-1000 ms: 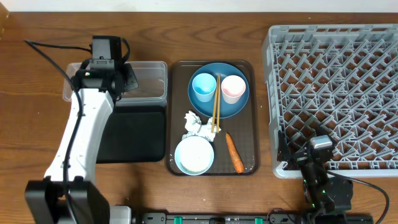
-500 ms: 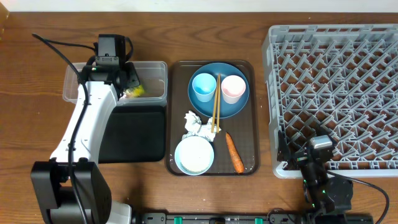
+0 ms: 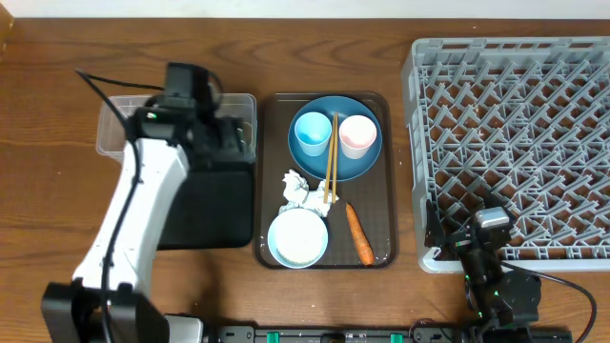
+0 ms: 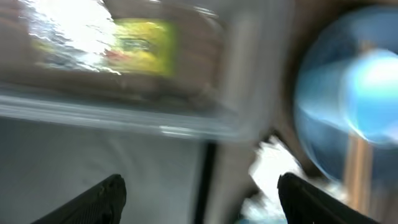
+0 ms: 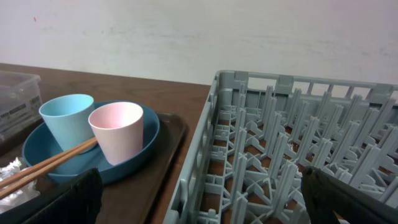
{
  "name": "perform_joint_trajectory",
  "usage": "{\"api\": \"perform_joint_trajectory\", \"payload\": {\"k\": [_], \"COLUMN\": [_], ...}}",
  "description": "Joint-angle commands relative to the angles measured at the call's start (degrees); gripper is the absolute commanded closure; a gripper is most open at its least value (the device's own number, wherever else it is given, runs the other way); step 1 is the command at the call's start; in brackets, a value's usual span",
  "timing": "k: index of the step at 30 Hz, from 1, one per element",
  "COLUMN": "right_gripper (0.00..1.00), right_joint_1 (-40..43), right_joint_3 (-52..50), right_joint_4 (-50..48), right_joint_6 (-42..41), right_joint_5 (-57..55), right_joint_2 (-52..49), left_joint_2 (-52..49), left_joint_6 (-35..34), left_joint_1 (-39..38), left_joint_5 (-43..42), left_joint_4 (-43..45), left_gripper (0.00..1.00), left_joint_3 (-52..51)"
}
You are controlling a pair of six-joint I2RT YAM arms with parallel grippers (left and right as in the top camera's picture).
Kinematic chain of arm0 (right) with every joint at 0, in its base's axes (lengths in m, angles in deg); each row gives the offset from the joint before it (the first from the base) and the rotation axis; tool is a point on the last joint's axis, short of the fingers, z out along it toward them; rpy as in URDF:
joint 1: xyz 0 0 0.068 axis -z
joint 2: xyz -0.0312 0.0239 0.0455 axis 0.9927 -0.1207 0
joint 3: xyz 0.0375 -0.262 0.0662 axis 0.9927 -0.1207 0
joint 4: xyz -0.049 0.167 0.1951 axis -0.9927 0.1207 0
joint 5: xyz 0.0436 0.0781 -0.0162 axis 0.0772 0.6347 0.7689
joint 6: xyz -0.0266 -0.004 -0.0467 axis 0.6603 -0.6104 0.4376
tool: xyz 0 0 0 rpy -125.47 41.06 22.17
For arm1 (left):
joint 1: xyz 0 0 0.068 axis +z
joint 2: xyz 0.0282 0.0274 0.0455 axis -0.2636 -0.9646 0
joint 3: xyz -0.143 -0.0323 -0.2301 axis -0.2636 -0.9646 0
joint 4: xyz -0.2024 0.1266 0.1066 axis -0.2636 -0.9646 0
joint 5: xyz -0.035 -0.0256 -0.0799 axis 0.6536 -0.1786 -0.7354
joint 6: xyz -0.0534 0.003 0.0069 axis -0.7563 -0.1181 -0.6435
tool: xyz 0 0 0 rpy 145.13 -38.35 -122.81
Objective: Sort waste into correct bins and load items into the dishwasher rack
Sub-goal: 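Reach left gripper back to the crumpled white tissue and grasp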
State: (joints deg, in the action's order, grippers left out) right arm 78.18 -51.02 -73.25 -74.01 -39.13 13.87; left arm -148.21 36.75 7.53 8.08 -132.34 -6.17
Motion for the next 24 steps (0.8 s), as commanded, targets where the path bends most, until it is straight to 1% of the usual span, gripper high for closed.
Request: {"api": "perform_joint_trajectory", "payload": {"k": [1, 4, 6, 8, 10, 16, 20, 24], "right_gripper": [0.01, 0.01, 0.01, 0.01, 0.01, 0.01, 0.01, 0.01], "right_joint_1": [0.33, 0.33, 0.33, 0.33, 0.33, 0.33, 0.33, 0.33], "right_joint_3": [-0.09, -0.09, -0.09, -0.09, -0.09, -0.09, -0.09, -0.09], "right_joint_4": [0.17, 0.15, 0.17, 0.17, 0.17, 0.17, 0.17, 0.17], "right_joint_6": [0.2, 0.2, 0.2, 0.17, 0.2, 0.17, 0.2, 0.17], "right_joint_5": [0.07, 0.07, 0.07, 0.07, 0.07, 0.07, 0.07, 0.07], "right_joint_2": [0.26, 0.26, 0.26, 0.26, 0.26, 0.26, 0.26, 0.26], "left_joint_2": [0.63, 0.33, 0.33, 0.33, 0.33, 0.28, -0.07, -0.35], "left_joint_6": [-0.13, -0.13, -0.59, -3.06, -4.22, -6.58, -7.72, -8.5], "left_joint_1": [-5.03, -10.12, -13.09, -15.41, -16.65, -18.14, -18.34, -18.49], "left_joint_5": [-4.68, -1.7, 1.86, 6.19, 8.35, 8.31, 8.31, 7.72], "left_joint_4": [-1.4, -1.99, -1.99, -2.16, -2.16, -1.22, -0.11, 2.97], "left_gripper": [0.2, 0.2, 0.2, 0.19, 0.19, 0.2, 0.2, 0.2], "left_joint_3": [-0.13, -0.24, -0.39, -0.39, -0.39, -1.42, -3.96, -7.8]}}
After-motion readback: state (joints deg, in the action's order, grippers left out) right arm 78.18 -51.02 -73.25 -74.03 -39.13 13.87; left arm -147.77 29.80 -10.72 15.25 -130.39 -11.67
